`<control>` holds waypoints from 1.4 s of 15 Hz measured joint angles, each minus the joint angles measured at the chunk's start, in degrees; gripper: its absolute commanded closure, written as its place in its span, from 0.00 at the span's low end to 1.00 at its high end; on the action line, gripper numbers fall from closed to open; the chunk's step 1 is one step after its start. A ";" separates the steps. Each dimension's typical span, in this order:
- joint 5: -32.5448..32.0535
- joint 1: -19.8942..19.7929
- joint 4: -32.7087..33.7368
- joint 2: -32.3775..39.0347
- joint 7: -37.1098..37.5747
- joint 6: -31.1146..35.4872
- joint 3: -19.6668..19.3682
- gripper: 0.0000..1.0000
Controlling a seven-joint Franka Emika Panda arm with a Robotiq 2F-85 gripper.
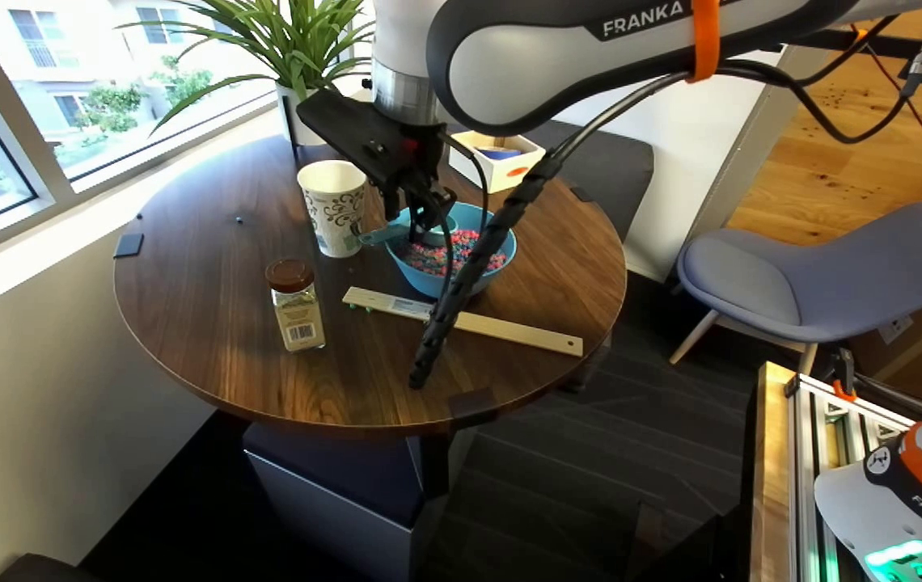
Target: Move the bowl to the left then put the spoon into the cup
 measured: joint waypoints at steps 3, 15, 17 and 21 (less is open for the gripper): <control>0.01 0.27 1.53 0.40 0.13 -1.29 -0.36 1.00; 0.40 0.39 2.24 -2.74 -1.21 -3.74 -0.73 0.98; 0.96 0.29 1.75 -4.78 -3.98 -4.06 -0.62 0.98; 6.58 -0.36 0.44 -8.37 -9.98 -1.91 0.32 0.98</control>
